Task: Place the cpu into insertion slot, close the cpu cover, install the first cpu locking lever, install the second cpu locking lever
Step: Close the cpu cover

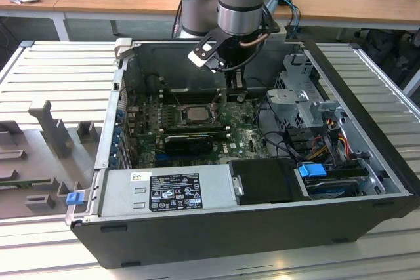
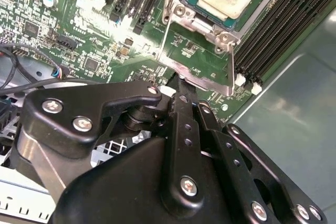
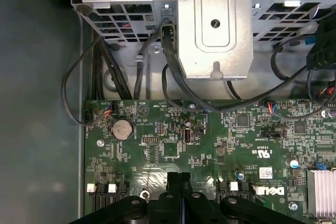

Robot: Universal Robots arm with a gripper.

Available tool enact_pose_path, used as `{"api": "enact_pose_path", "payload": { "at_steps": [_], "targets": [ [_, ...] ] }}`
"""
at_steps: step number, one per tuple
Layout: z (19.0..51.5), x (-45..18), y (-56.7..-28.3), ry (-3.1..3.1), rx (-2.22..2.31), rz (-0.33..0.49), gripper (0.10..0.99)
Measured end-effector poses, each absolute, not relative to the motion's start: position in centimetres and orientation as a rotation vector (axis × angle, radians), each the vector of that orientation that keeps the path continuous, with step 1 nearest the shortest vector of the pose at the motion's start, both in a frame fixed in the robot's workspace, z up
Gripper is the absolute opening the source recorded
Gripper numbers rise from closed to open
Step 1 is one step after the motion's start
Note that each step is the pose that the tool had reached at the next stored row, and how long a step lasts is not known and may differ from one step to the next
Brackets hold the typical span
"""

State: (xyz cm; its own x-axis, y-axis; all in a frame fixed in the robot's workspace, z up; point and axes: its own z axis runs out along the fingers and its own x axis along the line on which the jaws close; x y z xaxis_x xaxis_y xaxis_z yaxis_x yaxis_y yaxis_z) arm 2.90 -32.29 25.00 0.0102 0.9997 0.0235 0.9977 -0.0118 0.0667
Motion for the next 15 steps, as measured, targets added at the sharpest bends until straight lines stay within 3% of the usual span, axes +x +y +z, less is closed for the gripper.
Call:
{"api": "enact_pose_path", "payload": {
  "at_steps": [15],
  "targets": [
    [25.0,1.2,-32.3,2.186,2.211,0.099,0.106]
  ]
}}
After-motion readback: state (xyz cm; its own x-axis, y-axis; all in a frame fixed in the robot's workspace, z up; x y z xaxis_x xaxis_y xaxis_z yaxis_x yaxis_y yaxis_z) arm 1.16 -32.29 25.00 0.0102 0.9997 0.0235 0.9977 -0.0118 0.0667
